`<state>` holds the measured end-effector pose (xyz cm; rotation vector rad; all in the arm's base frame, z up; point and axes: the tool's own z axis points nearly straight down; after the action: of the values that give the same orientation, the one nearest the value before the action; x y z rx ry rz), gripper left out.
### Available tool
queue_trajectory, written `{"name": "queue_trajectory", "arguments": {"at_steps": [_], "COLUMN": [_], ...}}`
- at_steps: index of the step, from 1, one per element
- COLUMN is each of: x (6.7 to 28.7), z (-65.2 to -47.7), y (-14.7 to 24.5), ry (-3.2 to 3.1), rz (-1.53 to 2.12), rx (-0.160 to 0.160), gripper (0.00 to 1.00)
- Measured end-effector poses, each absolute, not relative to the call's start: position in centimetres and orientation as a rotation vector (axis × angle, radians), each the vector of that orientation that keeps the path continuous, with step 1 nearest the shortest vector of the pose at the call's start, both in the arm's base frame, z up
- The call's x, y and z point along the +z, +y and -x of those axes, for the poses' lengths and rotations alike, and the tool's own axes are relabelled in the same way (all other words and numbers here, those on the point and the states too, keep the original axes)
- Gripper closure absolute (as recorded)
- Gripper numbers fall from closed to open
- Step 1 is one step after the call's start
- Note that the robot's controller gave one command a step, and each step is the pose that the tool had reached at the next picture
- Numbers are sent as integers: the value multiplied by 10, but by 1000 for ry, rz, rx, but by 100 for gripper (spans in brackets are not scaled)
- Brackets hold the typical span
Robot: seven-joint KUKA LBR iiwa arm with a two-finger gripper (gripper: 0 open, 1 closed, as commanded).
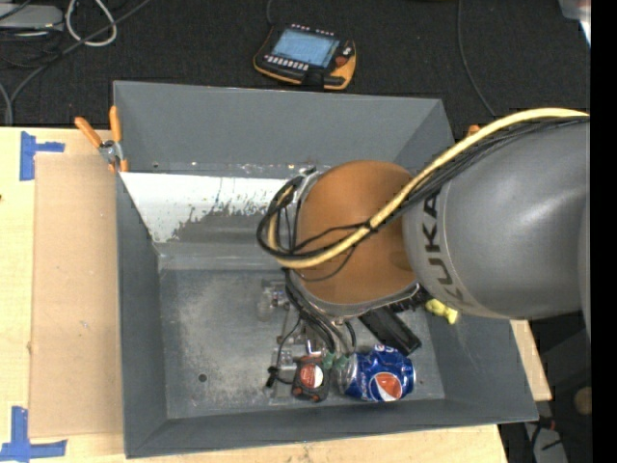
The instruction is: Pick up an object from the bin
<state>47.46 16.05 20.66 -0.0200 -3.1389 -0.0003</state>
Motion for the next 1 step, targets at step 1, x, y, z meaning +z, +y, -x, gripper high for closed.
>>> {"name": "queue_trajectory", "arguments": {"at_steps": [1], "x": [256], "z": [-520], "y": [75], "ry": [-3138], "rz": [45], "rx": [0], "gripper": [100]}}
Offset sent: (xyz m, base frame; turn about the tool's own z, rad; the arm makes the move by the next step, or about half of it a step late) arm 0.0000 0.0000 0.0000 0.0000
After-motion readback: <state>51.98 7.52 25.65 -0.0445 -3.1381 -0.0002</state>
